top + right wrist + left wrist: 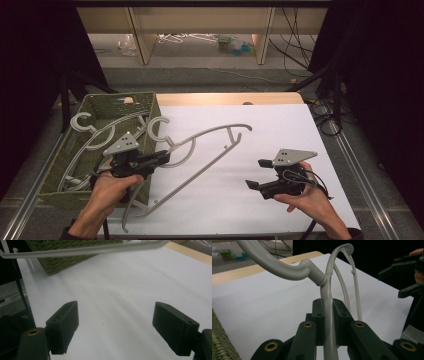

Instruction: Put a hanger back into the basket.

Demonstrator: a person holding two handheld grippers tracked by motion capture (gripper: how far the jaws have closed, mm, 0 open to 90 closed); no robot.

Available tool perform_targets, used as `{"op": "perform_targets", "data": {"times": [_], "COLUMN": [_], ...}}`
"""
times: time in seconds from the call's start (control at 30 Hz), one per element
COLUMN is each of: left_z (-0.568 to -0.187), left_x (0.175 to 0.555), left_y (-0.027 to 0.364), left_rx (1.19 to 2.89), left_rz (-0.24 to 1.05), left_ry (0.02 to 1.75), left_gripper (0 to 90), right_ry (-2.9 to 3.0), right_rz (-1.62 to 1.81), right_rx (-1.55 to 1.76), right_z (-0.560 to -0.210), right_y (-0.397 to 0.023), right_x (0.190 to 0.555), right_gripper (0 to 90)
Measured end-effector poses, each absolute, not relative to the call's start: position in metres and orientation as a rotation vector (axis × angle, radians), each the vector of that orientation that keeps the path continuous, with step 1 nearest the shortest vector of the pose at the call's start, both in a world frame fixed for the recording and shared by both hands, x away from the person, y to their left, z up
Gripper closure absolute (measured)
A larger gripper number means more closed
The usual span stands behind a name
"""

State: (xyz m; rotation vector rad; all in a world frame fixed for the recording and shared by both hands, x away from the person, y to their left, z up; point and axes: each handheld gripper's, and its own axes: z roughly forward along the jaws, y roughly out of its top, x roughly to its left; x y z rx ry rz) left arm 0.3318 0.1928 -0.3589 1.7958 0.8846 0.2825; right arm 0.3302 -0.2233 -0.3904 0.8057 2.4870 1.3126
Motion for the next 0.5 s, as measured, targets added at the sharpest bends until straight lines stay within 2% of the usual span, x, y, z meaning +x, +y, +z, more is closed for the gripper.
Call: {"op": "perform_targets", "data": {"times": [0.23, 0.5], "left_z": [-0.344, -0.312], "left_x": [0.328, 0.327], "left_y": [0.213, 0.246], "left_rx": [1.757, 1.753], "left_rz": [0.294, 0.39], "left_ry": [0.899, 0.928], "left_gripper": [80.7, 80.6], "right_ry": [2.483, 2.491], "right_rz": [1.316, 1.32], "right_rx": [0.793, 0.78], "right_z": [-0.394, -0.395], "right_y": [-0.222, -0.22], "right_x": [0.328, 0.328], "right_gripper": [20.4, 20.7]}}
